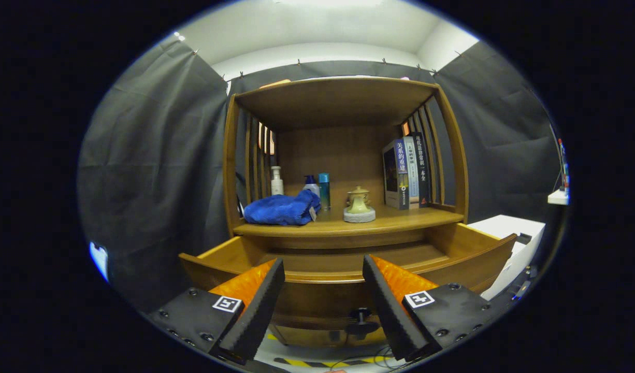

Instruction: Pull open the drawer, take out the items inside it, and place them on the countertop above the cabinet.

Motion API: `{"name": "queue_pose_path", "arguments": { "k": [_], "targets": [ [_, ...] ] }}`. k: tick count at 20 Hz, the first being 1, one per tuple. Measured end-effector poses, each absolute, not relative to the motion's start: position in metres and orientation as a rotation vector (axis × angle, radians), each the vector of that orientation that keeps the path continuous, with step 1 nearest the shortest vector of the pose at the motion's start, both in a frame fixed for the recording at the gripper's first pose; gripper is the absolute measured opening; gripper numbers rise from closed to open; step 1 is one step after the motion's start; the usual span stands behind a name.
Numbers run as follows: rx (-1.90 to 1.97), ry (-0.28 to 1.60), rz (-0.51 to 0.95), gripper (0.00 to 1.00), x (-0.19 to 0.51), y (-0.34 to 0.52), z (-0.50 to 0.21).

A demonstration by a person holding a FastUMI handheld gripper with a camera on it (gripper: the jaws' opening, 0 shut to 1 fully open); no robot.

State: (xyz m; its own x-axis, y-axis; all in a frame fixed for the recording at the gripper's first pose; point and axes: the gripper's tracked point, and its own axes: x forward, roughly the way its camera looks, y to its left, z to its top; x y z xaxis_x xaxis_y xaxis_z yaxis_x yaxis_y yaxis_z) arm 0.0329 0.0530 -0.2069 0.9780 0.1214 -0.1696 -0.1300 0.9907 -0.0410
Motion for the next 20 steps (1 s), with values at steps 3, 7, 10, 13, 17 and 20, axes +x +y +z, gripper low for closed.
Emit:
{"name": "queue_pose_path", "arguments": {
  "k": [3, 7, 10, 13, 17, 20],
  "targets": [
    [-0.075, 0.133, 0.103, 0.98, 0.028, 0.044, -0.214],
    [-0.076, 0.117, 0.093, 0.97, 0.025, 0.037, -0.226],
    [-0.066, 0.157, 0.078, 0.97, 0.026, 0.029, -0.244],
    [-0.085, 0.17, 0.064, 0.96, 0.026, 0.027, -0.248],
    [-0.104, 0.183, 0.038, 0.96, 0.026, 0.022, -0.262],
    [-0.099, 0.179, 0.035, 0.96, 0.027, 0.024, -0.263]
  ]
}}
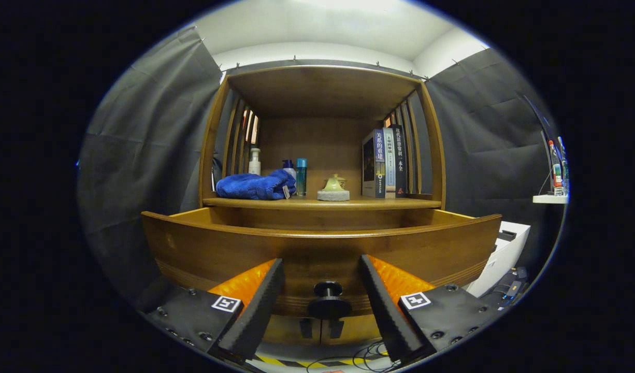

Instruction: Pull open the drawer, take out the items inside it, and place them on the countertop above the cabinet.

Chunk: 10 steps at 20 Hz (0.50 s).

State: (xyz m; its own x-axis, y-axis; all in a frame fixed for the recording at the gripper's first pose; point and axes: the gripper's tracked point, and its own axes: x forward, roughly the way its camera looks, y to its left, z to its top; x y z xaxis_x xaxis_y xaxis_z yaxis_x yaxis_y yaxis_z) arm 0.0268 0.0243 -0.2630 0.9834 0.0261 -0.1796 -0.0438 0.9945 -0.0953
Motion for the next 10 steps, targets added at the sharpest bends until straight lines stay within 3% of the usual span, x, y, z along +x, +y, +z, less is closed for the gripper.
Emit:
{"name": "queue_pose_path", "arguments": {
  "k": [10],
  "targets": [
    [-0.098, 0.25, 0.043, 0.97, 0.066, 0.024, -0.26]
  ]
}}
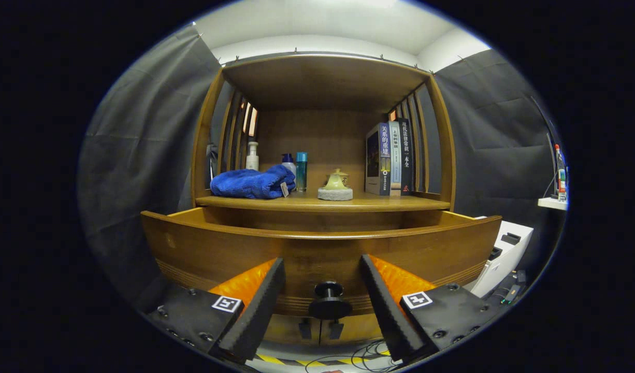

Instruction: Pull open the drawer, take out the items inside it, and place them on the countertop above the cabinet.

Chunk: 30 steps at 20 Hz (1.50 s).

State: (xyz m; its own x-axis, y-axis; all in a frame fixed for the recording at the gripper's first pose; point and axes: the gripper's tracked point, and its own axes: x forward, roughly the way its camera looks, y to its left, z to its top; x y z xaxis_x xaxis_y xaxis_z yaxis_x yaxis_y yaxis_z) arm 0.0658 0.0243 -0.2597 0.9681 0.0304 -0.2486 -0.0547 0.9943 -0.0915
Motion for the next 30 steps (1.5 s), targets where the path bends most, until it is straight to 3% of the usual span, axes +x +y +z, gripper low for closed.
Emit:
{"name": "queue_pose_path", "arguments": {
  "k": [20, 30],
  "targets": [
    [-0.129, 0.318, 0.044, 0.98, 0.173, 0.026, -0.282],
    [-0.14, 0.313, 0.04, 0.98, 0.189, 0.026, -0.287]
  ]
}}
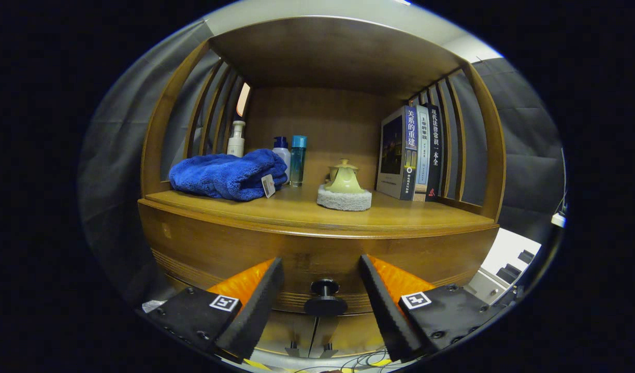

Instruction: Pull open the drawer, take out the items inside it, and place them on the countertop above the cabinet.

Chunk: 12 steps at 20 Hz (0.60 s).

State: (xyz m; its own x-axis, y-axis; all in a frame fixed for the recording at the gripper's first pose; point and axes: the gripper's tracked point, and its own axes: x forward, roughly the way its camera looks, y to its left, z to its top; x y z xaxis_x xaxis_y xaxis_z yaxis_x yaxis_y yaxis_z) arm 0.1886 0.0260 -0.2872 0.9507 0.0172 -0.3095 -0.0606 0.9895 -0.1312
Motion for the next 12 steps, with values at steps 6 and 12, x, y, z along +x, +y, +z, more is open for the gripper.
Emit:
{"name": "queue_pose_path", "arguments": {
  "k": [6, 12],
  "targets": [
    [-0.064, 0.261, 0.061, 0.98, 0.153, 0.018, -0.236],
    [-0.026, 0.231, 0.113, 0.98, 0.101, 0.013, -0.168]
  ]
}}
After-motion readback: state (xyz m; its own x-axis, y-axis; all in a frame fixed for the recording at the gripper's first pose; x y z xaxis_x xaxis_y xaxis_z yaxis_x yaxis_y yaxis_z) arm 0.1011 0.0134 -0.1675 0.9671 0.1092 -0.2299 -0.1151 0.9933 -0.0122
